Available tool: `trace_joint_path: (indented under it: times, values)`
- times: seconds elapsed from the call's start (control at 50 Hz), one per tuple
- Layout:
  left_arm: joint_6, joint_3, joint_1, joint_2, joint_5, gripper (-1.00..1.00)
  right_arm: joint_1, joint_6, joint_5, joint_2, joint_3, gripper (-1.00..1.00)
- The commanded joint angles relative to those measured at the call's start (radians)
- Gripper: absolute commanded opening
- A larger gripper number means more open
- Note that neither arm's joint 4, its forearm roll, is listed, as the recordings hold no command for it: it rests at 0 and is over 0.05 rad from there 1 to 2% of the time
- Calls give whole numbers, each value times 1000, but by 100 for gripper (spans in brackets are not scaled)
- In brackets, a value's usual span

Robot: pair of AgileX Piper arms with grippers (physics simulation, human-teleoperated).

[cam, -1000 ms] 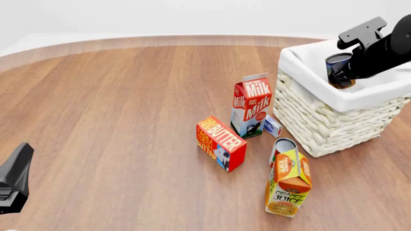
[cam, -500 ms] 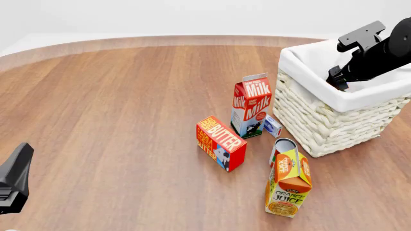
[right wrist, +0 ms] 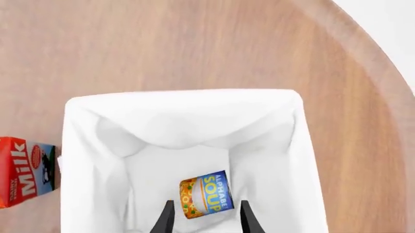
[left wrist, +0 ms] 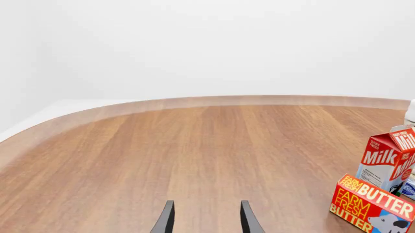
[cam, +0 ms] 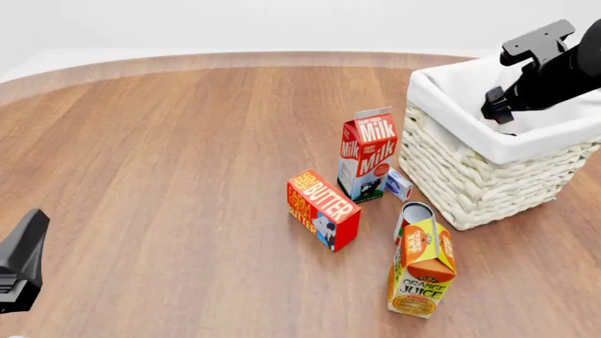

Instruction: Pick up the alphabet soup, and put it in the basket.

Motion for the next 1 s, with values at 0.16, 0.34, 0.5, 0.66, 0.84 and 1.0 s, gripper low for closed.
trace_joint_path:
  times: [0.16, 0.34, 0.5, 0.66, 0.84, 1.0]
  values:
    - [0, 0, 0, 0, 0, 100, 5, 65, -22, -125, 67, 100]
    - [0, 0, 0, 0, 0, 100, 6, 86, -39, -184, 114, 100]
    - [0, 0, 0, 0, 0, 100, 7, 109, -54, -254, 162, 100]
    - [0, 0, 0, 0, 0, 100, 14, 136, -69, -320, 200, 100]
    - [0, 0, 0, 0, 0, 100, 21, 157, -87, -391, 246, 100]
    - [0, 0, 0, 0, 0, 100, 37, 158, -100, -467, 289, 100]
